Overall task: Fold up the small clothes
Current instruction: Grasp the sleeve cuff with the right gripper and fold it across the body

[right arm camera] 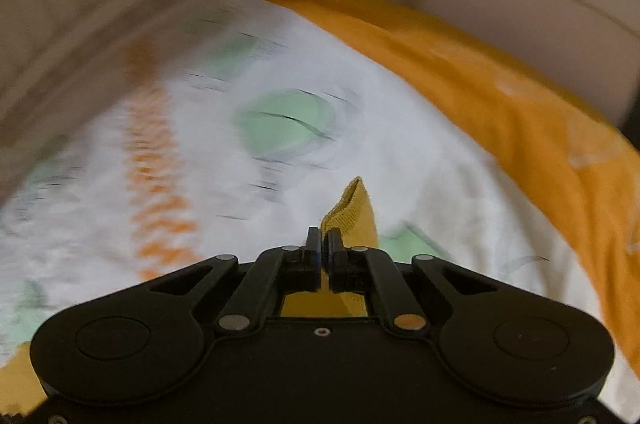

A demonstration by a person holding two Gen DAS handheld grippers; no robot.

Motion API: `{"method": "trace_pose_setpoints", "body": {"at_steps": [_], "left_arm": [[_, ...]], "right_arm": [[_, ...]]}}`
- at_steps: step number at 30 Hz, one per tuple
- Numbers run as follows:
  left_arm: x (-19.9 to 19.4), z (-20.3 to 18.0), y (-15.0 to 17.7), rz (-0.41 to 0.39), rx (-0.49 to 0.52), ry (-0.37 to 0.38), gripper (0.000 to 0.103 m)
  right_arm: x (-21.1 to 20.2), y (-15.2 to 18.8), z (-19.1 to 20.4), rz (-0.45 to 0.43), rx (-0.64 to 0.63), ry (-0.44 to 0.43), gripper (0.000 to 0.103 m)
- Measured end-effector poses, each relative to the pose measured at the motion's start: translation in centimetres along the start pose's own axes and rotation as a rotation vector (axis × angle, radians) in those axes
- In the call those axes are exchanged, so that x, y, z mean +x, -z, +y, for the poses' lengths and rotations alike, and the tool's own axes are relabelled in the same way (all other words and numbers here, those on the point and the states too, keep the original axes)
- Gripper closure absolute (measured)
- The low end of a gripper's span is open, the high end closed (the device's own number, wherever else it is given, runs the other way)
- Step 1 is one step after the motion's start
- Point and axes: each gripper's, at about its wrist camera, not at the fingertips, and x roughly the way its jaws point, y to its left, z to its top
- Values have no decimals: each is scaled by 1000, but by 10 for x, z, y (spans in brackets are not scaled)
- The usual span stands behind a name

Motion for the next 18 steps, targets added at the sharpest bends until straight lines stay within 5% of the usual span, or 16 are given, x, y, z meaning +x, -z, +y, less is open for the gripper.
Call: {"method": "trace_pose_setpoints", "body": {"at_steps": [8,18], "left_arm": [[-20,30,-15,-32,-75,20,40],[-40,67,-23,-72,-140,43,40]], "right_arm": [[-32,5,149,-7,-117,-259,94],[-24,84,319,107,-257,-560,94]]}}
